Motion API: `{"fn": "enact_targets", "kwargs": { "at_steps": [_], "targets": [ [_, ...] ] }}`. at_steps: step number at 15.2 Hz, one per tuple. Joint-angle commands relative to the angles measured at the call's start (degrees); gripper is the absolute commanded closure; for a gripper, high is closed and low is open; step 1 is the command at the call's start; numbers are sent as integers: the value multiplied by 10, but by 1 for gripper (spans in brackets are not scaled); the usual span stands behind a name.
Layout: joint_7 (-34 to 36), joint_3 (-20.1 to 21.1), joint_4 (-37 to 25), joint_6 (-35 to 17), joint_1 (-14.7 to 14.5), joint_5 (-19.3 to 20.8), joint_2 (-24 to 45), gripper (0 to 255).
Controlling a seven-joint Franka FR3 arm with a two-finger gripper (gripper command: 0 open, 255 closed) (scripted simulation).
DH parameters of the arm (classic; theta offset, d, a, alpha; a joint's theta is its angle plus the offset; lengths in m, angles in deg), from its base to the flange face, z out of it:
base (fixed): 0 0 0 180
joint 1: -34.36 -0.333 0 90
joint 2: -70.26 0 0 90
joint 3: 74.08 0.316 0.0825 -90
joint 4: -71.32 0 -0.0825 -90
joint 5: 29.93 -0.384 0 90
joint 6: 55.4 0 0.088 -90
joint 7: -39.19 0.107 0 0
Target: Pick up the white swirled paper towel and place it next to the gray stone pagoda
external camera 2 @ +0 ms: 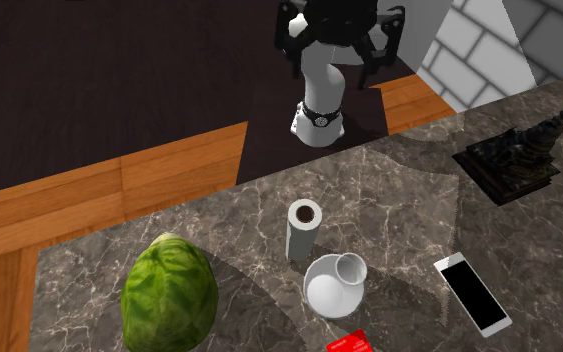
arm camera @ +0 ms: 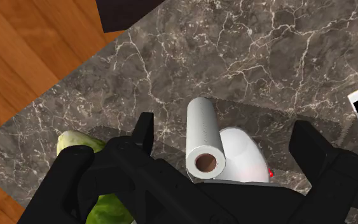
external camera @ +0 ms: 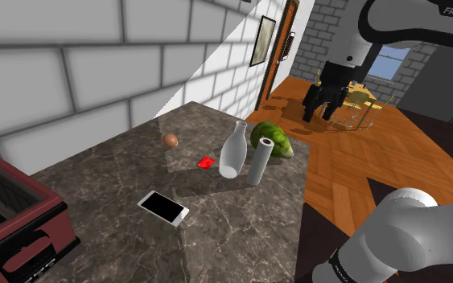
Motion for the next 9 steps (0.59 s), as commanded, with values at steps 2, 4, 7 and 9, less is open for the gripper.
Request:
{"fn": "enact_targets", "kwargs": {
  "at_steps": [2,4,7,9],
  "targets": [
    [-4,-2,5,-19,-1,1,14,0],
    [-12,-6,13,-56,-4,4,43,0],
    [-23,-13,19,-111,-7,6,93,0],
    [-31,-17,19,-146,-10,7,128,0]
  ]
}}
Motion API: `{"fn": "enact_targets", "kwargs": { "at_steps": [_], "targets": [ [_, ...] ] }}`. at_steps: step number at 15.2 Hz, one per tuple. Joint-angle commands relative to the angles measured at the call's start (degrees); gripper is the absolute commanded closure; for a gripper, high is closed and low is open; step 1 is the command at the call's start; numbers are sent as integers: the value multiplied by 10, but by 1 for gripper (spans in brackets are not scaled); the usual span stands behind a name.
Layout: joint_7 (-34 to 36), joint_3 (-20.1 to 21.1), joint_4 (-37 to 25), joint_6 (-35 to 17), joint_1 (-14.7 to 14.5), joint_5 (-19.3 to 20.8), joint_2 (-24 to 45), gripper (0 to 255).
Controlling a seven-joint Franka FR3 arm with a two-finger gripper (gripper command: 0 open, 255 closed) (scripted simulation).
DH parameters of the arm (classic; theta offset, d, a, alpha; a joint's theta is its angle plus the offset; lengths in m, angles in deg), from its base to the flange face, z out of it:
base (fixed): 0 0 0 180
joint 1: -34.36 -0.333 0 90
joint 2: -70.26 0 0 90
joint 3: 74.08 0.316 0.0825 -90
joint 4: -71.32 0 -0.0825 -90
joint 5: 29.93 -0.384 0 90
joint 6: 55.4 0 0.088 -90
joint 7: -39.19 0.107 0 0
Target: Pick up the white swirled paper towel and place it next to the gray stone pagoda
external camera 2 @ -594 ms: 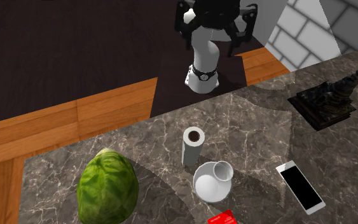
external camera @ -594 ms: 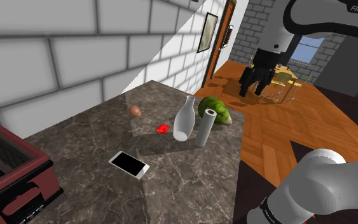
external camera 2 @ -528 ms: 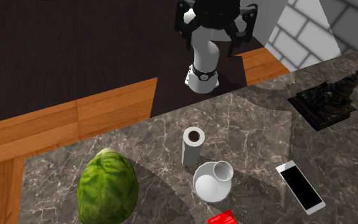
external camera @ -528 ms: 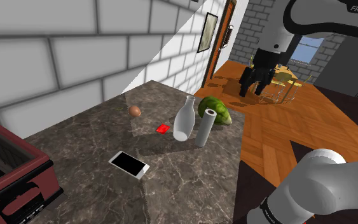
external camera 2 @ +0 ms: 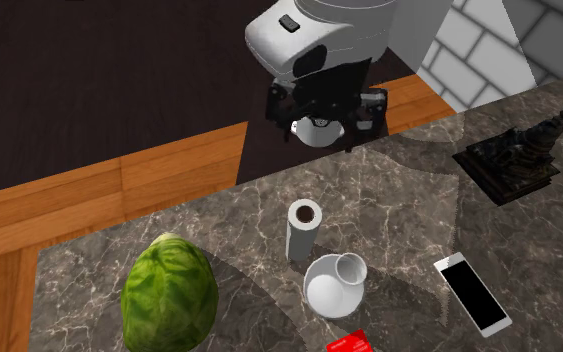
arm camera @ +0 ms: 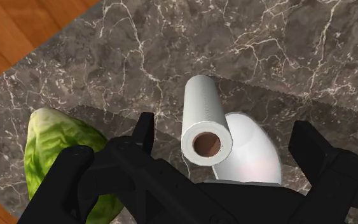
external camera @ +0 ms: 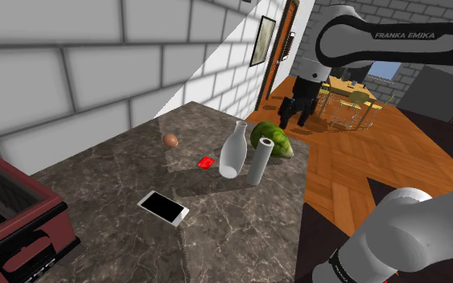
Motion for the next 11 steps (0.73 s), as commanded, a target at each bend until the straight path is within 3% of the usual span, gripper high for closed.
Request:
{"fn": "enact_targets", "kwargs": {
  "at_steps": [1,9,11],
  "targets": [
    [-10,-5,0,-37,-2,2,36,0],
    [-42,-17,-37,-155,-11,-3,193,0],
    [-42,-17,-26,-171,-11,-3,198,0]
  ]
}}
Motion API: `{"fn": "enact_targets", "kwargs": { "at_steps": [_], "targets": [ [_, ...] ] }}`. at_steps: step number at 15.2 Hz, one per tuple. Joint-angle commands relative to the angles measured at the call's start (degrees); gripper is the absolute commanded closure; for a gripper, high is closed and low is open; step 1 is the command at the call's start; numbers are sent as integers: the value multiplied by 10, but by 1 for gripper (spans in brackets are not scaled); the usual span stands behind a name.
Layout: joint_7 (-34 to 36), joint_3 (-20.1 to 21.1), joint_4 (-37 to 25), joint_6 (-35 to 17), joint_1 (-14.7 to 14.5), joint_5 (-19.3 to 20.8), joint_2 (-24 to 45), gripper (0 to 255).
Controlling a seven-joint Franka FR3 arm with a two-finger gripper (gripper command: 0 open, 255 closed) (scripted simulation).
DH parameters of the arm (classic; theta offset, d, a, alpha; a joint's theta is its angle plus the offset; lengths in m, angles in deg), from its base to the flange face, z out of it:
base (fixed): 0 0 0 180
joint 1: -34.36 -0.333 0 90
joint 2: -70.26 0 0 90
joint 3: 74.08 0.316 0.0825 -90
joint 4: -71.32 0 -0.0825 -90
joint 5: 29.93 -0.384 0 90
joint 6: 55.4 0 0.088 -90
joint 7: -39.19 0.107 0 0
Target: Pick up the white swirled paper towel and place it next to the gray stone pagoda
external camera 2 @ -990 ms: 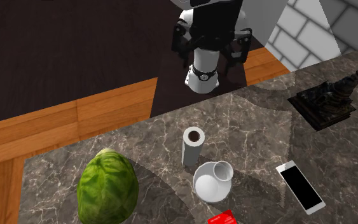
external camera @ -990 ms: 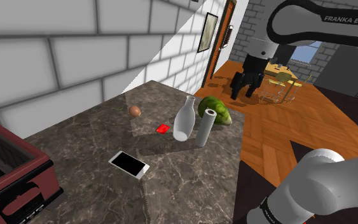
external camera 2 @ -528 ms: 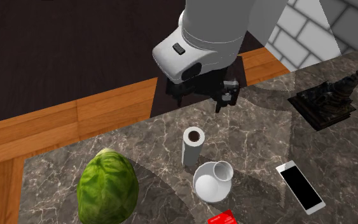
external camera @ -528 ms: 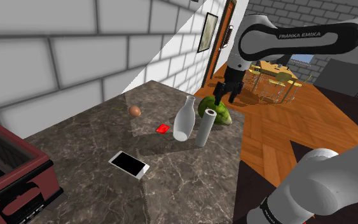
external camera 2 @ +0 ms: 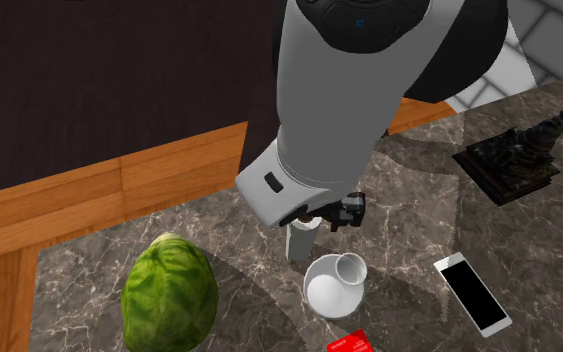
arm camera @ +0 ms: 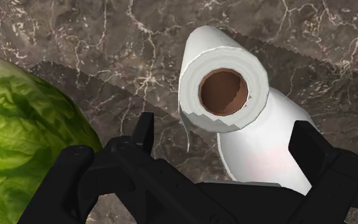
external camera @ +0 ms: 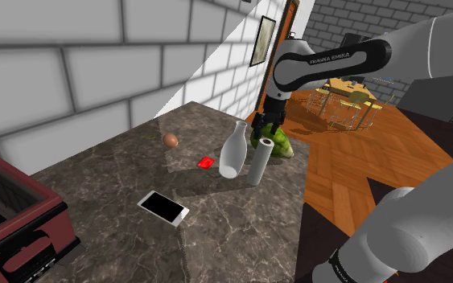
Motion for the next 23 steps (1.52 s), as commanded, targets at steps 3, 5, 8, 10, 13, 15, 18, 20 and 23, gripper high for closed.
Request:
{"fn": "enact_targets", "kwargs": {
  "at_steps": [3,5,8,10,13,15,18,20,23],
  "targets": [
    [-2,-2,20,-34,0,0,14,0],
    [-2,-2,30,-50,0,-1,20,0],
    [-2,-2,33,-55,0,-1,22,0],
    [-2,-2,33,-55,0,-1,22,0],
    [-2,-2,33,-55,0,-1,22,0],
    [-2,-2,33,-55,0,-1,22,255],
    [-2,-2,33,-55,0,-1,22,255],
    [-2,-2,33,-55,0,-1,22,255],
    [-2,-2,33,-55,0,-1,22,255]
  ]
}}
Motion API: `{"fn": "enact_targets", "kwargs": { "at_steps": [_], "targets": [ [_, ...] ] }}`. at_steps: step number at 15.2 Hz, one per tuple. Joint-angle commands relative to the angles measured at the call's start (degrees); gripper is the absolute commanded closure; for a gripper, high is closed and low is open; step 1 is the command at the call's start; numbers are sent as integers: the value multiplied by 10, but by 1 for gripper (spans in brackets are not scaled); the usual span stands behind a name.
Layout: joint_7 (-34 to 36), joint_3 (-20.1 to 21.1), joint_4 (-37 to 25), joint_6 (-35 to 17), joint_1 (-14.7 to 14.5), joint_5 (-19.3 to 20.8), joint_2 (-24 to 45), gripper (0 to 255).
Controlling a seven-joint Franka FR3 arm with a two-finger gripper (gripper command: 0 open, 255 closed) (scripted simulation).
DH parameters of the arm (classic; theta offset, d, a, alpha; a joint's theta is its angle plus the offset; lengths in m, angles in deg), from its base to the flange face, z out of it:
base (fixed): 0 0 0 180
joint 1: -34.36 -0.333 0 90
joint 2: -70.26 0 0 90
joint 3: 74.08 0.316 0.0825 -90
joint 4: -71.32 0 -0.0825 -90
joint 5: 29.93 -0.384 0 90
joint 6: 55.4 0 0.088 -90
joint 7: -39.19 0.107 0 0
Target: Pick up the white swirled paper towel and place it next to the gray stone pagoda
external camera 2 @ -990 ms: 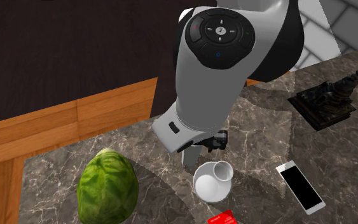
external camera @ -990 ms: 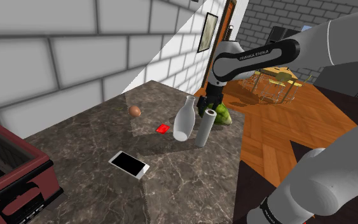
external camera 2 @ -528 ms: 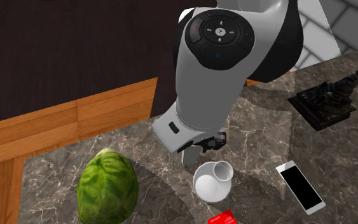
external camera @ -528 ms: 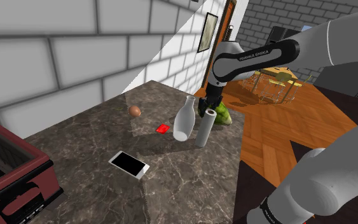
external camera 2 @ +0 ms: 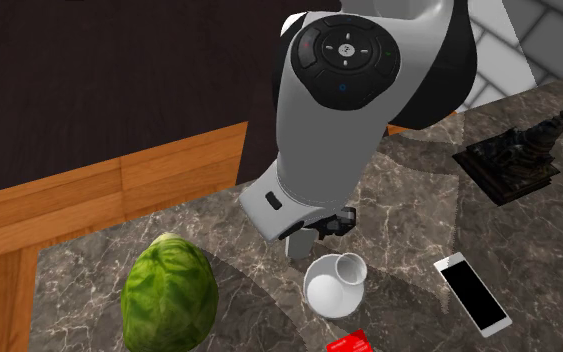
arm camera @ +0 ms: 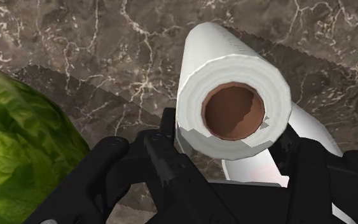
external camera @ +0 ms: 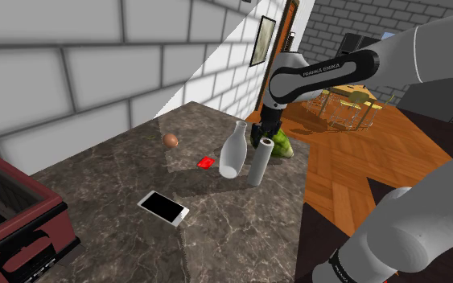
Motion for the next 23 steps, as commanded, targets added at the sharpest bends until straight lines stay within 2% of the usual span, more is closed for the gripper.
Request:
{"fn": "enact_targets", "kwargs": {
  "at_steps": [1,23],
  "targets": [
    [0,0,-5,8,0,0,-3,255],
    [0,5,-138,181,-1,0,-43,255]
  ]
}}
